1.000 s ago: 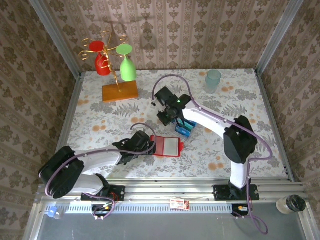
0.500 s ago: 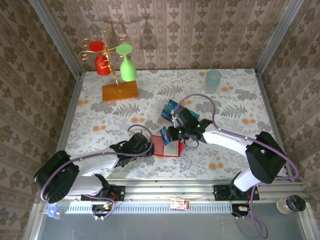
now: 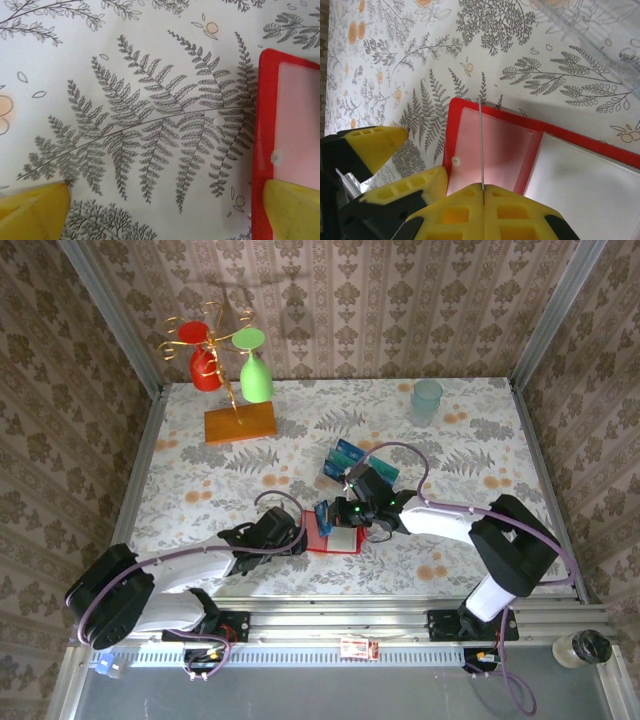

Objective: Put the credit cards into the card holder

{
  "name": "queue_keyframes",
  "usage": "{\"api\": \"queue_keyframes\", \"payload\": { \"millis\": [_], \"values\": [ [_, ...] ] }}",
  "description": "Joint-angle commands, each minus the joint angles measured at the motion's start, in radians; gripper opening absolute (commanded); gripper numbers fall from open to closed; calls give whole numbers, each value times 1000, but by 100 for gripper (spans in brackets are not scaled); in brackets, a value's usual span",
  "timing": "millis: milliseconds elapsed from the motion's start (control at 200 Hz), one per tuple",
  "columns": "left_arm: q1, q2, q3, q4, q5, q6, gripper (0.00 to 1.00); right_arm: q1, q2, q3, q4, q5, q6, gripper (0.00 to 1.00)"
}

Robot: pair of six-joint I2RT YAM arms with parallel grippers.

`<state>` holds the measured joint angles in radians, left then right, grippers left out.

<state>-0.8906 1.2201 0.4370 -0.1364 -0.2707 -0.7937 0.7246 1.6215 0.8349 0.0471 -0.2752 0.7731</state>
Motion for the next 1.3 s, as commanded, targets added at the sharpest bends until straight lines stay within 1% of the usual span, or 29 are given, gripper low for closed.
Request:
{"api": "queue_keyframes", "payload": {
  "millis": [0,130,255,395,575,765,1050,1175,1250,1265,1295],
  "values": [
    [-7,-53,20,-91,-43,-18,100,4,37,16,18,-31,20,0],
    [-7,-101,24,-113,-54,-11,100,4,77,34,6,-58,8,0],
    [-5,-114,35,-125,-53,0,100,4,112,54,4,-95,0,0],
    [-4,-87,56,-117,-45,29,100,5,123,61,2,-111,-4,0],
    [-4,-13,90,-79,-25,68,100,4,108,57,-6,-113,-9,0],
    [-4,59,117,-53,-14,88,100,-12,42,43,-22,-108,-11,0],
    [-5,79,126,-21,-4,97,100,-83,-139,-45,-50,-56,10,0],
    [-4,86,141,-18,-5,116,100,-85,-206,-108,-30,-13,40,0],
    [-4,99,157,-17,-5,131,100,-84,-222,-159,9,12,67,0],
    [-3,102,159,-16,-4,133,100,-84,-253,-168,18,17,74,0],
    [-2,110,166,-15,-2,138,100,-84,-266,-188,38,22,87,0]
  ]
}}
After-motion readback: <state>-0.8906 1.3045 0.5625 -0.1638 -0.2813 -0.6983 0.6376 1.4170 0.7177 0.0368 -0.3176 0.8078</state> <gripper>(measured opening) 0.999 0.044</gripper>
